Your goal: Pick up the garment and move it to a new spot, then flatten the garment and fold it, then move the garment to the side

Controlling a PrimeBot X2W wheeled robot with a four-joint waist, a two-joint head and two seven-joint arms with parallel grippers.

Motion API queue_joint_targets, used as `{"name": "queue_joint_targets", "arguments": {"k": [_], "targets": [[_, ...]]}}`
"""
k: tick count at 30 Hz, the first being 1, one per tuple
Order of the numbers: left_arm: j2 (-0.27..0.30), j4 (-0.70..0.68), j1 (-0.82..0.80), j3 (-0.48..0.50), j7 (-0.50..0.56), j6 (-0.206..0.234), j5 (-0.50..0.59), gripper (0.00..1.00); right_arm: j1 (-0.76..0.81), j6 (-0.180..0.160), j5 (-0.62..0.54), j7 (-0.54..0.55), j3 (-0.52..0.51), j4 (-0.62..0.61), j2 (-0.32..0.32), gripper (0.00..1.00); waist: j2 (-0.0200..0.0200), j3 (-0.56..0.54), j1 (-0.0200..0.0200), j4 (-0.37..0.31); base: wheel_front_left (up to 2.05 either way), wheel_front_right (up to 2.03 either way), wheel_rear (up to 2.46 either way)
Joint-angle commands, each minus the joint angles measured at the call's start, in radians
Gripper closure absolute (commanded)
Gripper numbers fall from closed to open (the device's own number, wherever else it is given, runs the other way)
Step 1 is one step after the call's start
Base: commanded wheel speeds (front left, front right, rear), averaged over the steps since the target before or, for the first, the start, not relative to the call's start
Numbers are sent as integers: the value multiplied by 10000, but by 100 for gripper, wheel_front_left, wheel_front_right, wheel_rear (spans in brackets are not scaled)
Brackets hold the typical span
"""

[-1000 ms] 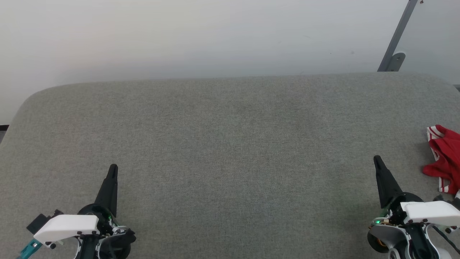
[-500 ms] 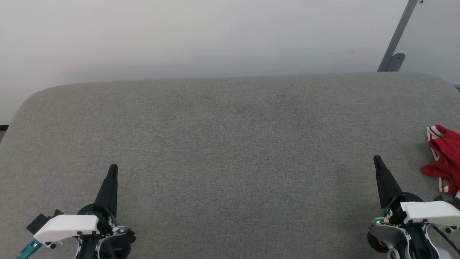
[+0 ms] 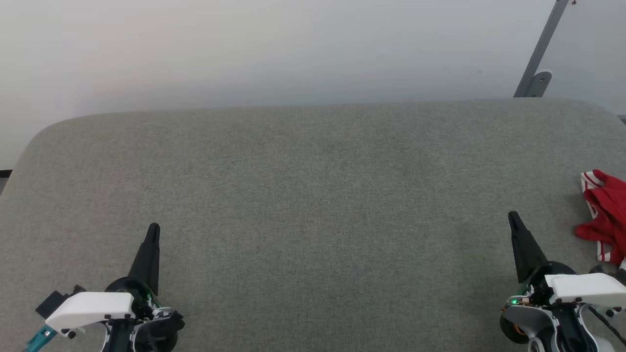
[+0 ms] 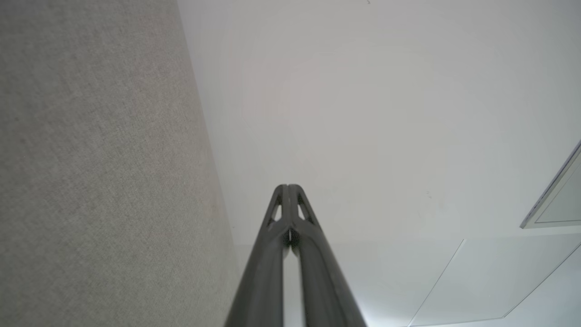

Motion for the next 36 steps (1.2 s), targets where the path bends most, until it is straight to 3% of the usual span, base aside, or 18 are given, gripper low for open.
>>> {"name": "queue_joint_targets", "arguments": {"k": [1,36], "targets": [[-5,-3,-113,32,53,-54,23,100,-56,0,36,24,-1,7,15,100,-1,0,0,0,0,0,0],[-60,0,-122,108,96,-54,92,100,-55,0,41,17,4,7,15,100,-1,0,0,0,0,0,0]]}}
